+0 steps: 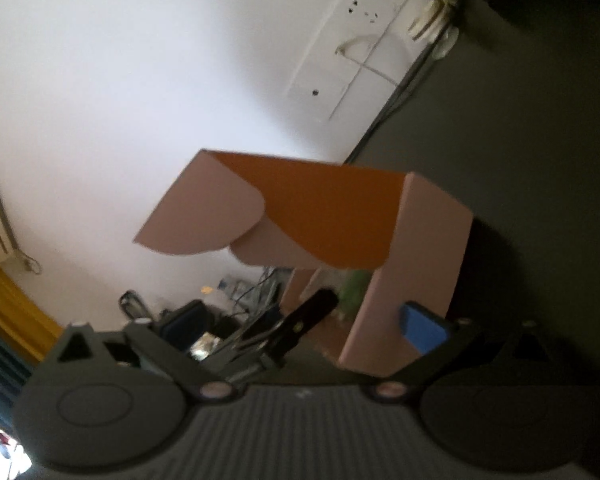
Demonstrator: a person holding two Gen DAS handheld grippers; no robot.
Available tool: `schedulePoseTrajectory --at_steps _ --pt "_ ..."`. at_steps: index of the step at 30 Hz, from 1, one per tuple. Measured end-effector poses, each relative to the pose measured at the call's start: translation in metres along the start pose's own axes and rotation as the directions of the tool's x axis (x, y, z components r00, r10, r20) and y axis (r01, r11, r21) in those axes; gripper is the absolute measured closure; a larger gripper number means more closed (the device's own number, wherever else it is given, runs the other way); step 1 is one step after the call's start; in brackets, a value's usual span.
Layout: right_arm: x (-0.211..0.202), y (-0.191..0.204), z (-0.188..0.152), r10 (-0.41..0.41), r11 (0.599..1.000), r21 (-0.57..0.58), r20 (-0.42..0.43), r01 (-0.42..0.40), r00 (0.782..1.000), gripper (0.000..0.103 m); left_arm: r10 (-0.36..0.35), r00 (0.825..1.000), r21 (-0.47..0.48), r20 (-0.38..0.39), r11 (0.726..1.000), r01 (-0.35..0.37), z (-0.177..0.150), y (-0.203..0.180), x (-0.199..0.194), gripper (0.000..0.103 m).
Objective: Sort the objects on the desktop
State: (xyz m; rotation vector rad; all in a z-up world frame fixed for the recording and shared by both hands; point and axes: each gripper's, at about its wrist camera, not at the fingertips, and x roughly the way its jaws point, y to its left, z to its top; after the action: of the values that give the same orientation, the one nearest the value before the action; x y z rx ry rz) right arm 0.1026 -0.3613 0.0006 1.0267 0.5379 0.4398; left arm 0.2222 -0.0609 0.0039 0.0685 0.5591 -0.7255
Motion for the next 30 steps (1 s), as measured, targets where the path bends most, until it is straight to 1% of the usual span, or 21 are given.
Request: schedulePoseTrajectory --at_steps 5,12,16,18,20,23,25,27,29,30 --pt "0.009 -0.006 0.018 -0.053 0.998 -0.042 0.03 0.054 0.998 0.001 0.012 1.0 -0.033 0.004 0.999 -0.012 -0.001 0.003 -0.002 0.0" --pt "0.039 -0.01 0.053 -0.113 0.988 -0.095 0.057 0.118 0.992 0.001 0.018 1.0 -0.067 0.012 0.998 -0.017 -0.001 0.006 -0.002 0.0" --pt "0.054 -0.01 0.074 -0.133 0.984 -0.114 0.066 0.14 0.989 0.001 0.016 1.0 -0.07 0.014 0.997 -0.015 -0.002 0.006 -0.003 0.0" --pt "0.06 -0.011 0.086 -0.128 0.983 -0.127 0.068 0.136 0.989 0.001 0.017 1.0 -0.071 0.014 0.997 -0.016 -0.003 0.005 -0.002 0.0" --pt "0.067 -0.011 0.094 -0.093 0.987 -0.127 0.059 0.1 0.994 0.001 0.017 1.0 -0.072 0.014 0.997 -0.016 -0.003 0.004 -0.001 0.0" --pt "0.08 -0.005 0.099 -0.085 0.985 -0.149 0.04 0.09 0.996 0.001 0.017 1.0 -0.072 0.012 0.997 -0.016 -0.004 0.001 -0.001 0.0" --pt "0.087 0.002 0.099 -0.075 0.979 -0.187 0.028 0.079 0.997 0.001 0.016 1.0 -0.071 0.012 0.997 -0.015 -0.004 0.0 0.0 0.0" --pt "0.089 0.007 0.096 -0.089 0.974 -0.208 0.036 0.095 0.995 0.001 0.015 1.0 -0.072 0.011 0.997 -0.014 -0.004 0.002 -0.001 0.0" --pt "0.086 0.007 0.092 -0.085 0.974 -0.208 0.04 0.092 0.996 0.001 0.014 1.0 -0.073 0.011 0.997 -0.013 -0.004 0.003 0.0 0.0" --pt "0.082 0.007 0.089 -0.097 0.972 -0.209 0.049 0.105 0.994 0.001 0.009 1.0 -0.073 0.01 0.997 -0.009 -0.004 0.004 -0.001 0.0"
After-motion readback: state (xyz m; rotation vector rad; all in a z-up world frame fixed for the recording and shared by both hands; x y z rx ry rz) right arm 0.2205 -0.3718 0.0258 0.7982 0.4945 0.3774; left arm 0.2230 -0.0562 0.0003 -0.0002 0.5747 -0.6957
